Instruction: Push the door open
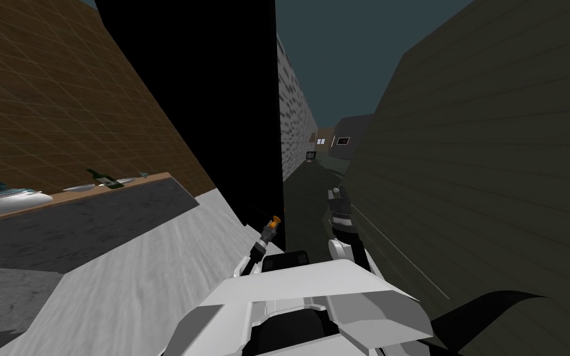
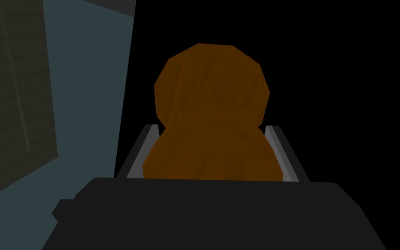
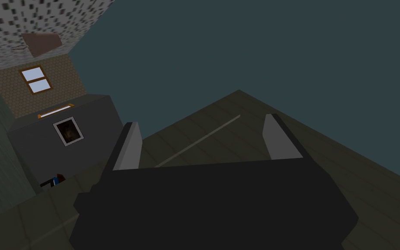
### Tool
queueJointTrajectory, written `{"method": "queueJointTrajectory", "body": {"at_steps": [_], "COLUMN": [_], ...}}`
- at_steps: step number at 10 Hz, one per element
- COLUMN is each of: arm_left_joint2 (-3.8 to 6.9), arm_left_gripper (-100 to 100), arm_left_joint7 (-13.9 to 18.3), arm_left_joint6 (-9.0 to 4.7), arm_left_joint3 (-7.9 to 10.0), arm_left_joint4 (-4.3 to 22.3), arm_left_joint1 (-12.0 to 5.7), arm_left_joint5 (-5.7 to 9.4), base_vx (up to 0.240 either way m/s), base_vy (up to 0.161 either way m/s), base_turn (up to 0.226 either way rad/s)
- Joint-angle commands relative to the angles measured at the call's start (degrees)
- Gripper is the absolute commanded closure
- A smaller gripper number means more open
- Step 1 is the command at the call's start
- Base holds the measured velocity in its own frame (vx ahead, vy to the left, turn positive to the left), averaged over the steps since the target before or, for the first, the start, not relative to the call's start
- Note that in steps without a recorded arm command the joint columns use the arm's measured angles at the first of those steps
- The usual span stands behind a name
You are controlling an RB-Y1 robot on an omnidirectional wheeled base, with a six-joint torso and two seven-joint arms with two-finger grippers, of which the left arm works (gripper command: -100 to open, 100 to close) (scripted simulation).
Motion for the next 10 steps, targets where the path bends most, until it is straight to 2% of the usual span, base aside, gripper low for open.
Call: {"method": "queueJointTrajectory", "body": {"at_steps": [1, 3, 4, 5, 6, 8, 9, 10], "arm_left_joint2": [-0.08, -0.07, -0.07, -0.07, -0.07, -0.06, -0.06, -0.06], "arm_left_gripper": [100, 100, 100, 100, 100, 100, 100, 100], "arm_left_joint7": [1.9, 5.5, 6.2, 8.2, 8.4, 12.2, 13.0, 14.9], "arm_left_joint6": [0.04, 0.09, 0.09, 0.12, 0.12, 0.17, 0.17, 0.2], "arm_left_joint3": [0.09, 0.1, 0.1, 0.1, 0.1, 0.11, 0.11, 0.12], "arm_left_joint4": [-0.1, 0.0, 0.0, 0.1, 0.1, 0.3, 0.3, 0.3], "arm_left_joint1": [-0.29, -0.43, -0.43, -0.5, -0.5, -0.66, -0.66, -0.74], "arm_left_joint5": [0.49, 1.95, 1.95, 2.78, 2.78, 4.45, 4.45, 5.34], "base_vx": [0.021, 0.025, 0.023, 0.026, 0.023, 0.029, 0.031, 0.028], "base_vy": [-0.018, -0.025, -0.023, -0.027, -0.022, -0.025, -0.02, -0.022], "base_turn": [-0.005, -0.017, -0.007, -0.015, -0.008, -0.022, -0.008, -0.018]}}
